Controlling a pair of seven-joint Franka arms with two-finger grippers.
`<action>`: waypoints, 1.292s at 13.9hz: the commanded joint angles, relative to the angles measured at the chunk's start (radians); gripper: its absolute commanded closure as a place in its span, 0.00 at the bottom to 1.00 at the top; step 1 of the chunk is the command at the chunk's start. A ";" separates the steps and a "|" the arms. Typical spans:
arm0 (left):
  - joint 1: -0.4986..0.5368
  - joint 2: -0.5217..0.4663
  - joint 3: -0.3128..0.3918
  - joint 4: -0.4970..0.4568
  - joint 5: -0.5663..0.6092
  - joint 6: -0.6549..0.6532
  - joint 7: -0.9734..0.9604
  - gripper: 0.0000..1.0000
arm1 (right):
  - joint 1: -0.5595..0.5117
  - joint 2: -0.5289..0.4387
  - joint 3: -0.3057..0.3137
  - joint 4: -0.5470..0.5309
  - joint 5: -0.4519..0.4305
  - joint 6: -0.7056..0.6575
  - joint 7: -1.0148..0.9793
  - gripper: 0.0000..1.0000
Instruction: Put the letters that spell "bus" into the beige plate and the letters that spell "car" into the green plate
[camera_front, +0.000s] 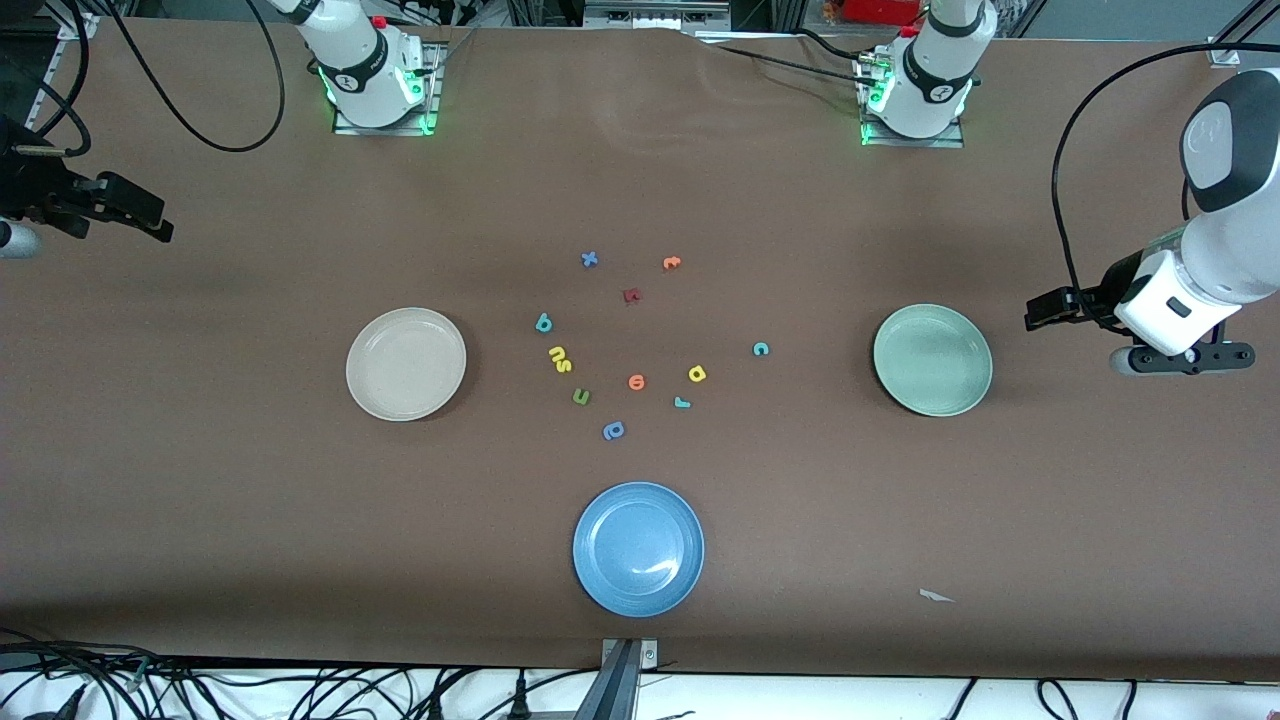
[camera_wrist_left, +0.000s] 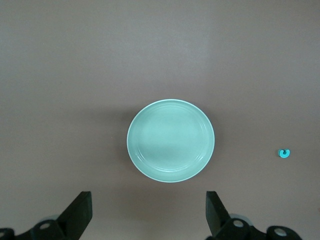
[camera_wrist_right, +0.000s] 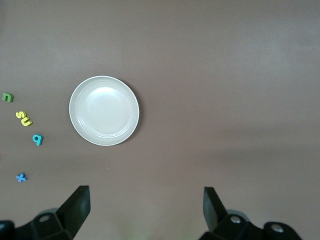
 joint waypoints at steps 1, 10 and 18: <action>-0.001 0.004 0.003 0.017 -0.029 -0.016 0.014 0.00 | -0.004 -0.008 0.002 -0.001 -0.013 -0.007 -0.003 0.00; -0.001 0.000 -0.001 0.020 -0.028 -0.048 0.007 0.00 | -0.004 -0.009 0.002 -0.003 -0.011 -0.016 -0.005 0.00; -0.003 0.001 -0.002 0.036 -0.026 -0.048 -0.004 0.00 | -0.004 -0.011 0.002 -0.003 -0.011 -0.027 -0.008 0.00</action>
